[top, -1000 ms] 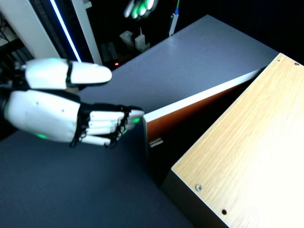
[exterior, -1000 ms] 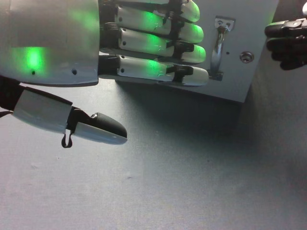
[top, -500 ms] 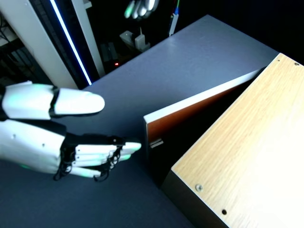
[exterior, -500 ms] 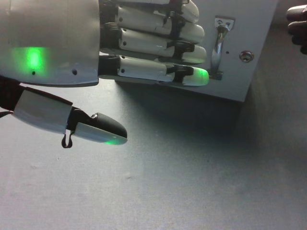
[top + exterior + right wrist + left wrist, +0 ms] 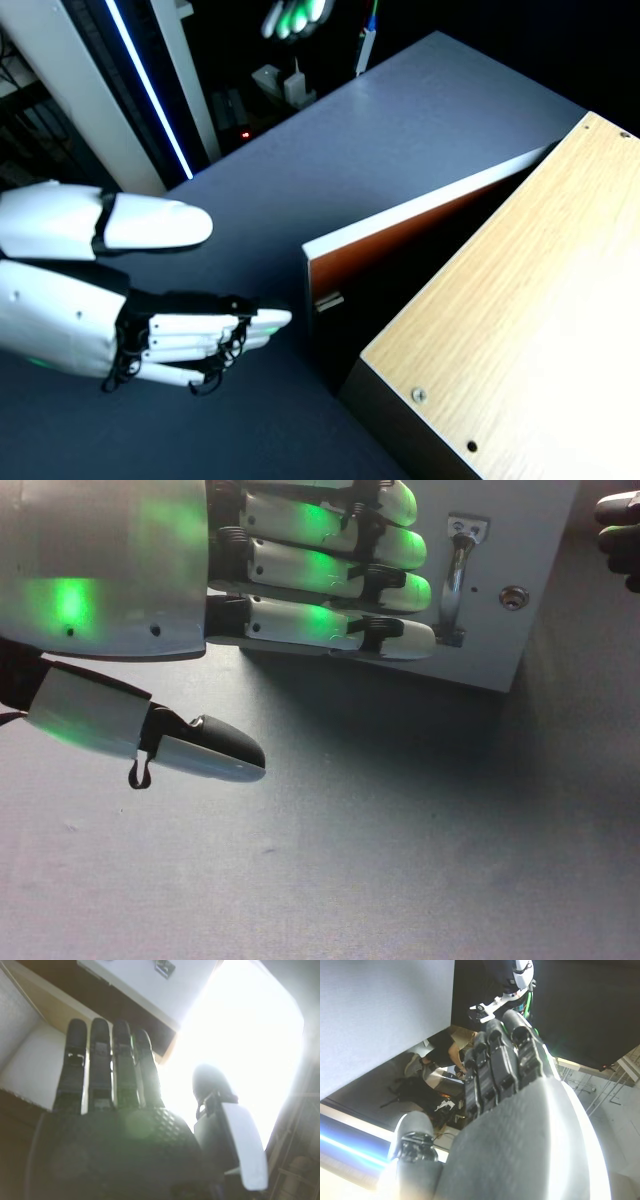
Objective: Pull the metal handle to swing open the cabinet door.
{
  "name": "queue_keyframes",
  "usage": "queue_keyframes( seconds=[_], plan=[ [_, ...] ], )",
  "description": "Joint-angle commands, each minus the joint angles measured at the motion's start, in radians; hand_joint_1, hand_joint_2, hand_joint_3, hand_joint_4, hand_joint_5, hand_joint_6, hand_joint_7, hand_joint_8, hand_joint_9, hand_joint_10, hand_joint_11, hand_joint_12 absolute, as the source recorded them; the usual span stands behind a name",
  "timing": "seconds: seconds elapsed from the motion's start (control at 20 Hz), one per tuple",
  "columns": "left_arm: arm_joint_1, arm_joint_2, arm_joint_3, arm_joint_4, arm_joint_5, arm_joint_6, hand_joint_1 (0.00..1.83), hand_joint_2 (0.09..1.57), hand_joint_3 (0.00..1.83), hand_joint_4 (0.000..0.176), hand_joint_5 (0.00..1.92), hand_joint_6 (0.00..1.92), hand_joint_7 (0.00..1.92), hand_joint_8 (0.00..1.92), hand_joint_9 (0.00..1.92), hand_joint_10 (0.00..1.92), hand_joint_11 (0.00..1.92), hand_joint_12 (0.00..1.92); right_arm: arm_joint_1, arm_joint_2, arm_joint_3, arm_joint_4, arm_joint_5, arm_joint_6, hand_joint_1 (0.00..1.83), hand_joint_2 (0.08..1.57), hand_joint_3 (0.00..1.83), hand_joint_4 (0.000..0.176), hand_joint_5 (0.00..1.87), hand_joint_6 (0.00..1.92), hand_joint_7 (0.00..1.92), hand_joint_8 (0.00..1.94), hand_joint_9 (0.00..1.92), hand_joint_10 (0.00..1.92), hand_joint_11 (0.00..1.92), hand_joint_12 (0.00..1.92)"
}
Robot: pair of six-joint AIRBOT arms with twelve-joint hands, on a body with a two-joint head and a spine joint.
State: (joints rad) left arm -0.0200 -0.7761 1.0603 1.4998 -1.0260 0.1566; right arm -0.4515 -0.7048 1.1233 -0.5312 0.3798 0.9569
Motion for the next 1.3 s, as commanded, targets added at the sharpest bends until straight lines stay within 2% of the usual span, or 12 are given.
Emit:
queue_keyframes(
  seconds=[0.0, 0.75, 1.25],
  plan=[
    [-0.008, 0.007, 0.001, -0.1, -0.025, 0.009, 0.0, 1.33, 0.0, 0.0, 0.27, 0.0, 0.31, 0.0, 0.28, 0.0, 0.0, 0.64, 0.011, 0.008, 0.015, 0.034, 0.092, 0.011, 0.0, 1.34, 0.0, 0.0, 0.33, 0.0, 0.36, 0.0, 0.34, 0.0, 0.0, 0.89],
    [-0.008, 0.007, 0.001, -0.1, -0.025, 0.009, 0.0, 1.33, 0.0, 0.0, 0.27, 0.0, 0.32, 0.0, 0.29, 0.0, 0.0, 0.66, 0.067, -0.096, 0.067, 0.023, 0.076, -0.004, 0.0, 1.35, 0.0, 0.0, 0.32, 0.0, 0.36, 0.0, 0.34, 0.0, 0.0, 0.91],
    [-0.008, 0.007, 0.001, -0.1, -0.025, 0.009, 0.0, 1.35, 0.0, 0.0, 0.26, 0.0, 0.31, 0.0, 0.28, 0.0, 0.0, 0.58, 0.088, -0.165, 0.11, 0.023, 0.068, -0.026, 0.0, 1.35, 0.0, 0.0, 0.31, 0.0, 0.35, 0.0, 0.33, 0.0, 0.0, 0.9]
  ],
)
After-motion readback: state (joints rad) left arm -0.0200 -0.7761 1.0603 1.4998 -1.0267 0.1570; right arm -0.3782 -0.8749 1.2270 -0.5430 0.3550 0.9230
